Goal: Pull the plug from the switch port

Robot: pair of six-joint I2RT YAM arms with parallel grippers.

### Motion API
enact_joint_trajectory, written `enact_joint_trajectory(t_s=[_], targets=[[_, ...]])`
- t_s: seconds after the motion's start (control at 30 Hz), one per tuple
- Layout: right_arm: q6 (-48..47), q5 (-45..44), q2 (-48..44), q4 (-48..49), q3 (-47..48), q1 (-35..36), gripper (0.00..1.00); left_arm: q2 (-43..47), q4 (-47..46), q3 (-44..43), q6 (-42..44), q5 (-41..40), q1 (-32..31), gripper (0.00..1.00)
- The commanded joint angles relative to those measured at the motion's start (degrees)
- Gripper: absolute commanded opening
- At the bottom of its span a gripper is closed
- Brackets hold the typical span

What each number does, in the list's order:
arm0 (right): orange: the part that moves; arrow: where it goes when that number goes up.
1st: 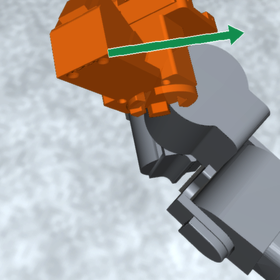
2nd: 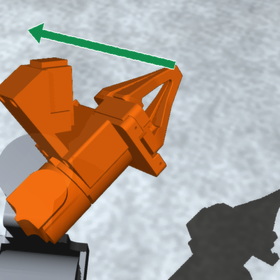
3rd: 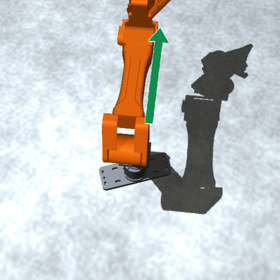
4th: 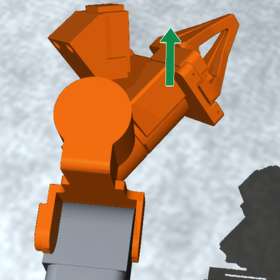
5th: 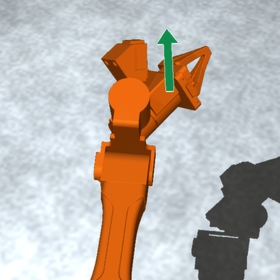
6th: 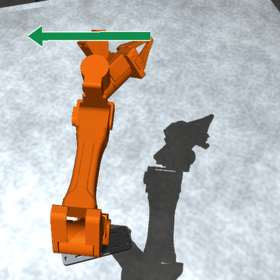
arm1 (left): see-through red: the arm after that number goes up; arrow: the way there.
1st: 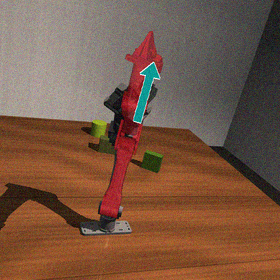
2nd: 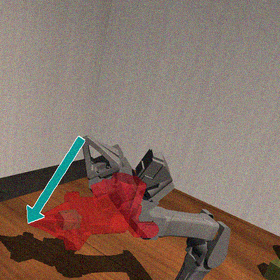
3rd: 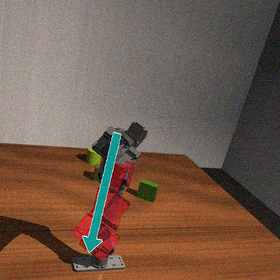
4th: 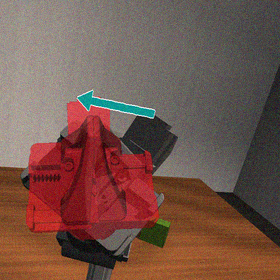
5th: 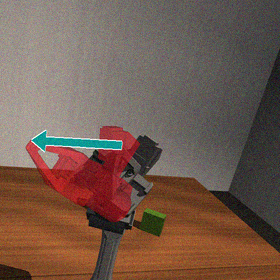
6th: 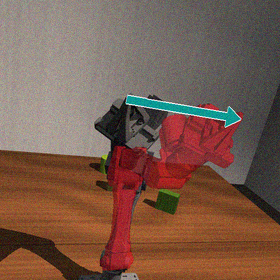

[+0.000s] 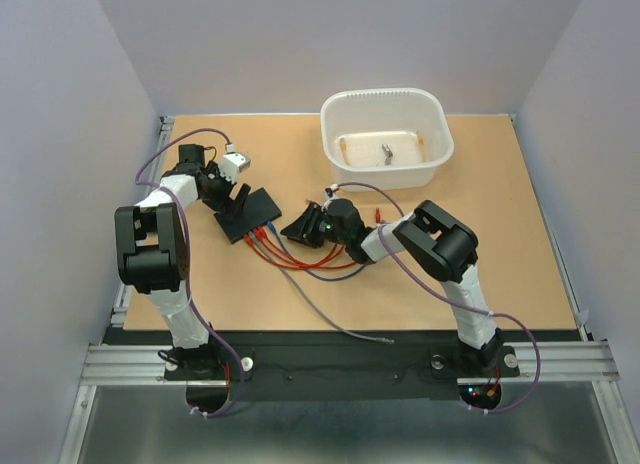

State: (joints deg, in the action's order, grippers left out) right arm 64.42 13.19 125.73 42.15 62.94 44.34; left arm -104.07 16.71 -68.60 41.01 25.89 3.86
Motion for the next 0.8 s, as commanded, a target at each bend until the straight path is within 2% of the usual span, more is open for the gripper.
enact_joint_trajectory(t_s=[0.0, 0.13, 0.27, 0.4, 0.57, 0.77], targets=[[4.21, -5.88, -0.05, -1.90, -3.08, 0.57, 0.46, 1.50, -0.80, 1.62, 0.12, -0.31, -0.69, 0.99], [7.64, -8.08, 1.88, 0.74, -3.00, 0.93, 0.53, 2.03, -1.06, 2.06, 0.12, -0.49, -1.13, 0.99], [7.47, -10.29, 4.60, 0.56, 0.60, 1.54, 0.54, 2.38, -1.33, 2.33, 0.21, -0.49, -1.40, 0.99], [6.42, -10.56, 7.76, -3.37, 5.08, 1.54, 0.53, 2.29, -1.33, 1.89, -0.15, -0.49, -1.66, 0.99], [8.17, -7.40, 10.93, -3.92, 7.98, 1.46, 0.50, 1.86, -1.33, 1.71, -0.06, -0.49, -1.75, 0.99], [8.35, -5.20, 12.52, -3.92, 8.60, 1.72, 0.42, 0.98, -1.33, 1.45, -0.15, -0.32, -1.75, 0.99]])
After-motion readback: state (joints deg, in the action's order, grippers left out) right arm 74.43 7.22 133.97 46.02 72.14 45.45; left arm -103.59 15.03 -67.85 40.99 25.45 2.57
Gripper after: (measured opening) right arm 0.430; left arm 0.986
